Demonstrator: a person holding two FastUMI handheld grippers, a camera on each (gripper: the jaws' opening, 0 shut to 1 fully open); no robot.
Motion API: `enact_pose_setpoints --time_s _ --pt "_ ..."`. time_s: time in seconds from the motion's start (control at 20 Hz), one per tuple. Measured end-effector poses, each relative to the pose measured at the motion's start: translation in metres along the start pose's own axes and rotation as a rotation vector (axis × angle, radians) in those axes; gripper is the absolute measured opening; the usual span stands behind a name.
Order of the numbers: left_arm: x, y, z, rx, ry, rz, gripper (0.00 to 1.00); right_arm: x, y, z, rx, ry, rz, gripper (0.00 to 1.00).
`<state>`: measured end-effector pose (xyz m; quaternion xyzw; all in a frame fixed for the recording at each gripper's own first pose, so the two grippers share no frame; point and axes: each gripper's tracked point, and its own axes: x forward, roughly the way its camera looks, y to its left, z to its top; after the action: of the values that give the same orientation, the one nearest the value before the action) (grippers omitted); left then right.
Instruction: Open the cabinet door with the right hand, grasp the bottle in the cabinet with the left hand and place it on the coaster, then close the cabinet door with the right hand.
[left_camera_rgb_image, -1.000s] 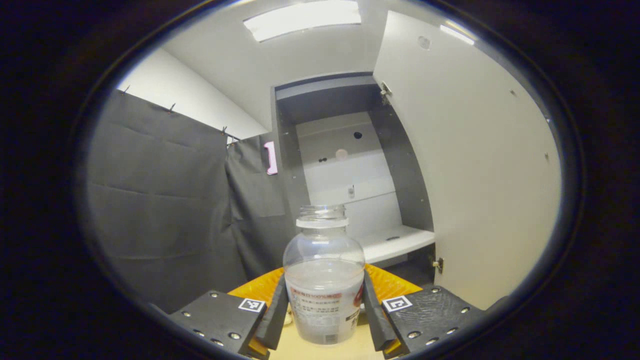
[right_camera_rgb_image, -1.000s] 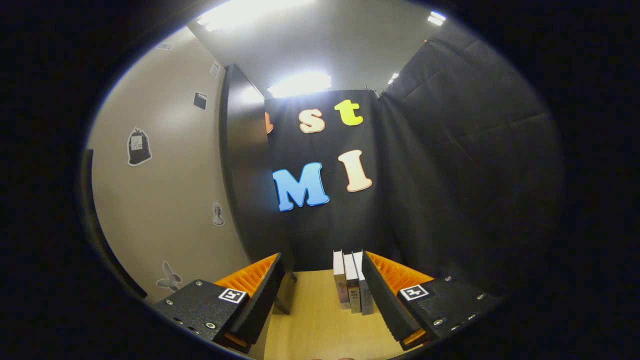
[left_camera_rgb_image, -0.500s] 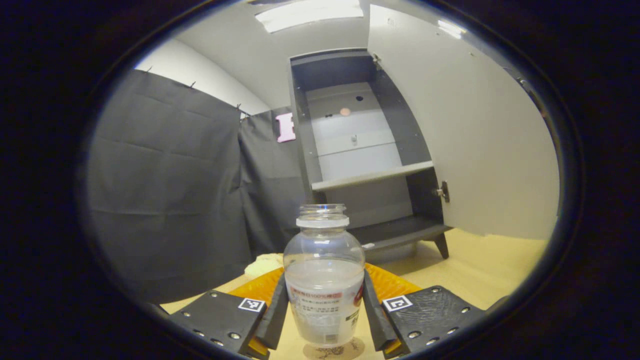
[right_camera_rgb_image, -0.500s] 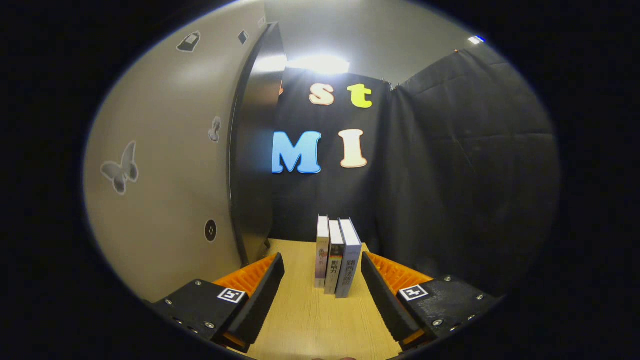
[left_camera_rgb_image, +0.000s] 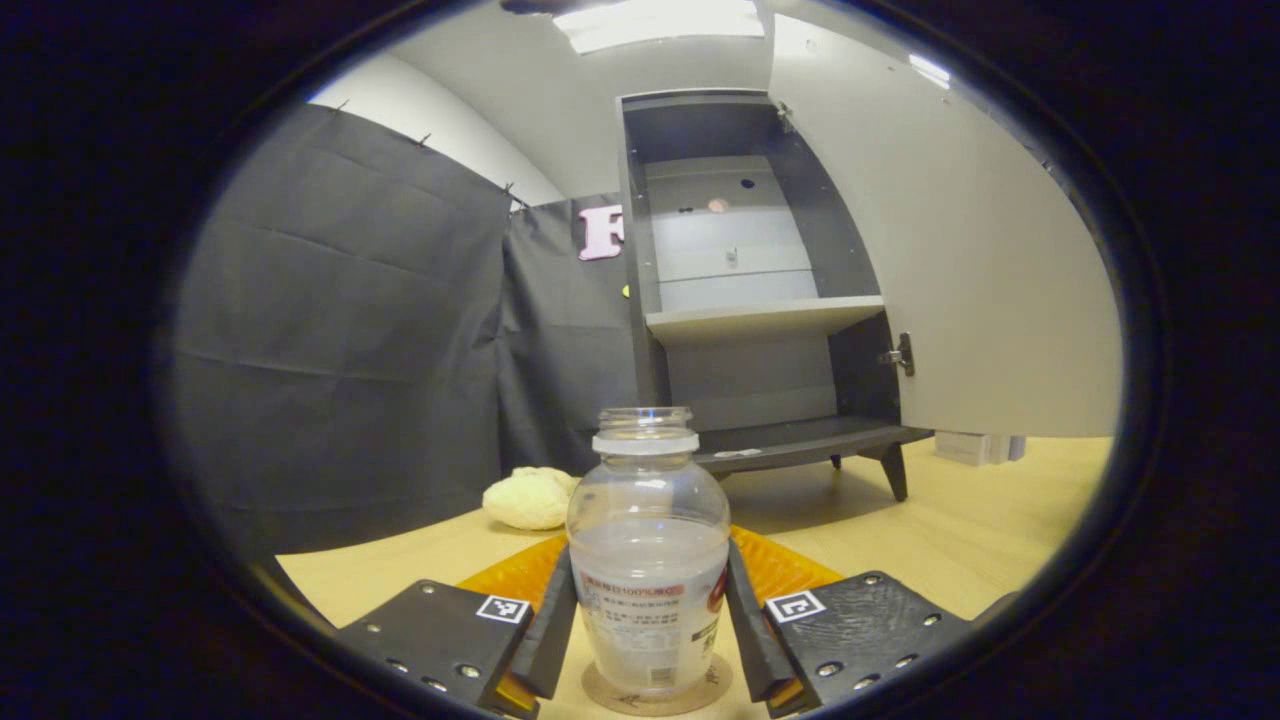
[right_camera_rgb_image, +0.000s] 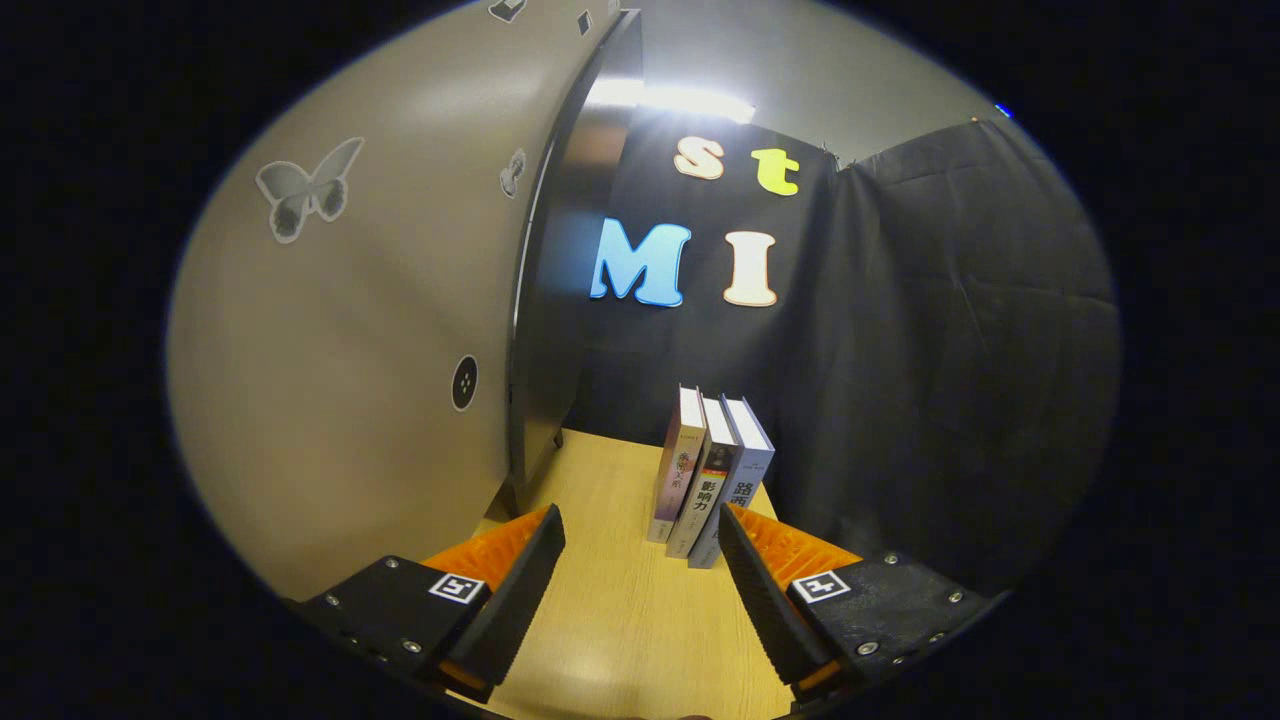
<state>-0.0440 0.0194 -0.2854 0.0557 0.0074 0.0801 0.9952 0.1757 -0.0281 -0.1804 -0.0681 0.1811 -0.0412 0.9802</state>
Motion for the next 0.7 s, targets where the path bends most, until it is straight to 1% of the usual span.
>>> enact_pose_setpoints --time_s 0.1,0.15,0.2,0.25,0.3,0.35,0.4,0.45,0.5,0.55,0.7 --pt "-0.004 -0.001 0.0 -0.006 -0.006 -0.003 0.7 0.0 0.002 -0.005 0.006 0.006 0.005 0.95" --pt "-0.004 0.0 0.001 -0.019 -0.02 0.002 0.72 0.001 0.003 -0.014 0.006 0.026 0.006 0.95" --pt "-0.004 -0.001 0.001 -0.03 -0.025 0.0 0.77 0.001 0.003 -0.022 0.011 0.05 0.011 0.96" --pt "-0.004 0.002 -0.003 -0.02 -0.022 0.017 0.77 0.0 0.007 -0.027 0.02 0.062 0.02 0.96" --pt "-0.001 0.007 -0.004 -0.008 -0.021 0.032 0.74 -0.002 0.007 -0.027 0.021 0.062 0.021 0.96" --pt "-0.002 0.007 -0.004 -0.002 -0.019 0.035 0.84 -0.003 0.007 -0.026 0.021 0.058 0.022 0.95" --pt "0.001 0.004 -0.004 0.001 -0.008 0.026 0.88 -0.004 0.008 -0.026 0.02 0.058 0.027 0.96" --pt "-0.001 0.0 -0.004 -0.003 -0.003 0.01 0.86 -0.005 0.011 -0.028 0.018 0.057 0.034 0.95" --pt "-0.001 0.001 0.001 -0.002 -0.012 0.016 0.92 -0.006 0.013 -0.028 0.015 0.057 0.044 0.95" --pt "0.001 0.001 0.004 -0.001 -0.021 0.012 0.86 -0.005 0.013 -0.03 0.015 0.06 0.049 0.95" --pt "0.003 -0.001 0.013 0.007 -0.031 0.012 0.86 -0.012 0.01 -0.038 0.042 0.076 0.051 0.96"
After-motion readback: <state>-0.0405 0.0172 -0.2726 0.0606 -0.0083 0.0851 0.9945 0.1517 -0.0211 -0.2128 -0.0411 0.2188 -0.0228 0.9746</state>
